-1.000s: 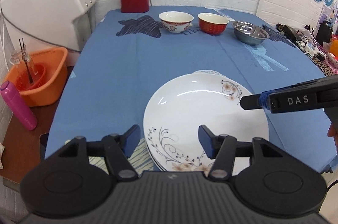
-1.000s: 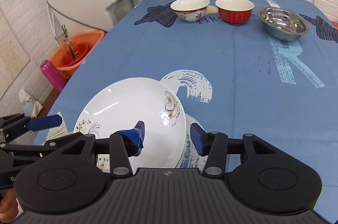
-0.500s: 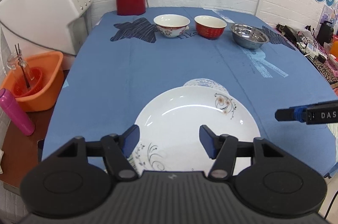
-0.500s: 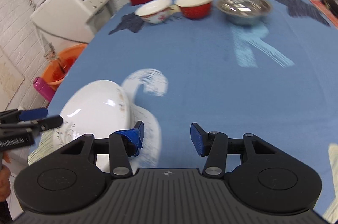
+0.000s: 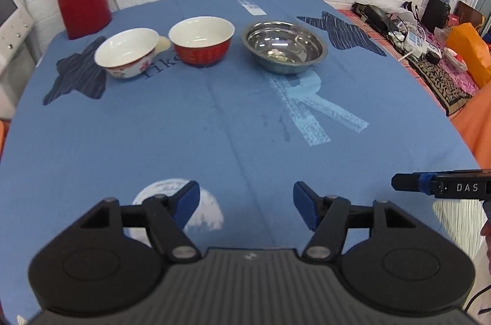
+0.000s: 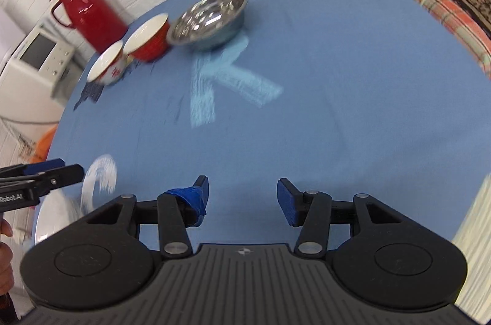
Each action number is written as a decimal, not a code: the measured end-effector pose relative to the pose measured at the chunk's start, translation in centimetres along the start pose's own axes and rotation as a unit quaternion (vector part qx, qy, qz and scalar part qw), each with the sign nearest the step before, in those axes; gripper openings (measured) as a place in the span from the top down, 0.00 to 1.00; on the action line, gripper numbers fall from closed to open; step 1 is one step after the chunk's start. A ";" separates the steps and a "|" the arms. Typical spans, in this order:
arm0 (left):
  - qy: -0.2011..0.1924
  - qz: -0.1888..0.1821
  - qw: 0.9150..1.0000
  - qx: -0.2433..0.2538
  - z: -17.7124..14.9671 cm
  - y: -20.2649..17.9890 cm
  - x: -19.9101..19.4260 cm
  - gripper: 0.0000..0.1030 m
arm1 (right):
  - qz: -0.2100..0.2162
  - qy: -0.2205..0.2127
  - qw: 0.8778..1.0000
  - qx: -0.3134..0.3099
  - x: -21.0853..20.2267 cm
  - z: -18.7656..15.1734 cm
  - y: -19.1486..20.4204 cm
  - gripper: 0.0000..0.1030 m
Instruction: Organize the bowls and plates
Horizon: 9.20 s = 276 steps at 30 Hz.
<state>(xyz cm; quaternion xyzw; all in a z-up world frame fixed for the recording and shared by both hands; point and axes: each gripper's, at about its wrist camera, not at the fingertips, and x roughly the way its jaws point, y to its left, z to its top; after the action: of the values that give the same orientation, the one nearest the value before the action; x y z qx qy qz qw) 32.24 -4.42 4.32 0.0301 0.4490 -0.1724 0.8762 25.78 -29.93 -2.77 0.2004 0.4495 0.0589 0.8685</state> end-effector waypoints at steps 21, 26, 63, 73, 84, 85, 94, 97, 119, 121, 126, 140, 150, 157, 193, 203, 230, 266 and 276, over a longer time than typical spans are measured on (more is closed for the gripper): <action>0.065 -0.019 0.987 -0.149 16.1 1.4 17.4 0.36 | -0.071 -0.017 0.993 -0.088 14.2 19.4 3.6 0.65; 0.068 -0.022 0.984 -0.161 16.0 1.7 18.9 0.36 | -0.081 0.010 0.991 -0.102 16.4 19.8 4.0 0.65; 0.056 -0.059 0.997 -0.009 -6.8 -4.8 0.9 0.91 | -0.004 0.013 0.995 -0.102 -0.8 -6.0 4.7 0.80; 0.050 -0.066 0.997 0.002 -7.5 -6.4 2.0 0.91 | -0.019 0.003 0.994 -0.107 -1.1 -6.9 3.3 0.79; 0.048 -0.045 0.998 0.004 -6.7 -5.3 3.5 0.89 | -0.012 0.002 0.993 -0.120 0.5 -6.5 3.7 0.78; 0.051 -0.048 0.998 0.005 -6.7 -5.3 3.6 0.75 | -0.006 0.004 0.994 -0.112 0.5 -6.4 3.5 0.78; 0.025 -0.056 0.998 -0.012 -5.6 -3.6 0.9 0.45 | -0.012 -0.022 0.999 -0.023 -1.8 -4.9 0.4 0.77; 0.007 -0.053 0.998 -0.021 -5.0 -2.1 -0.7 0.45 | -0.019 -0.034 0.999 -0.014 -2.8 -4.1 -0.1 0.77; 0.004 -0.064 0.966 -0.251 9.1 13.8 4.5 0.44 | -0.012 0.041 0.999 -0.027 8.6 15.3 11.0 0.74; 0.001 -0.065 0.958 -0.280 11.1 13.7 6.7 0.44 | -0.002 0.036 0.999 -0.024 10.7 17.3 12.5 0.74; -0.011 -0.062 0.937 -0.344 13.2 13.7 11.3 0.44 | 0.002 0.032 0.999 -0.041 15.3 20.5 14.6 0.73; -0.018 -0.034 0.927 -0.372 14.3 14.2 16.5 0.58 | -0.016 0.040 0.990 -0.133 22.4 22.2 17.0 0.74; -0.007 -0.038 0.949 -0.314 14.0 13.3 15.5 0.93 | 0.026 0.038 0.992 -0.118 21.2 20.0 17.2 0.83; -0.006 -0.050 0.957 -0.285 11.5 11.2 10.9 0.94 | 0.030 0.041 0.991 -0.125 16.1 17.2 17.0 0.81; 0.070 -0.100 0.986 -0.111 -5.9 -5.5 1.7 0.91 | -0.004 0.058 0.996 -0.071 0.4 -3.8 5.1 0.77; 0.079 -0.118 0.982 -0.123 -6.3 -5.2 1.4 0.81 | 0.001 0.062 0.996 -0.060 0.1 -3.5 4.9 0.79; 0.020 -0.127 0.990 -0.054 -6.9 -6.5 -4.5 0.44 | -0.033 0.018 0.998 -0.052 -4.4 -2.2 5.0 0.76; -0.030 0.036 0.969 -0.243 12.8 23.7 9.1 0.41 | 0.067 0.052 0.990 -0.112 21.9 17.0 27.7 0.72; -0.029 0.051 0.972 -0.226 14.1 23.8 13.3 0.41 | 0.061 0.049 0.991 -0.109 25.5 17.3 27.9 0.71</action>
<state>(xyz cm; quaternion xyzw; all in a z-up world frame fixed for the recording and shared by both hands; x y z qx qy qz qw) 58.13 11.34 -0.33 -0.1509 0.4489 -0.0221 0.8805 56.86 -2.41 -1.97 0.1286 0.4694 0.1696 0.8569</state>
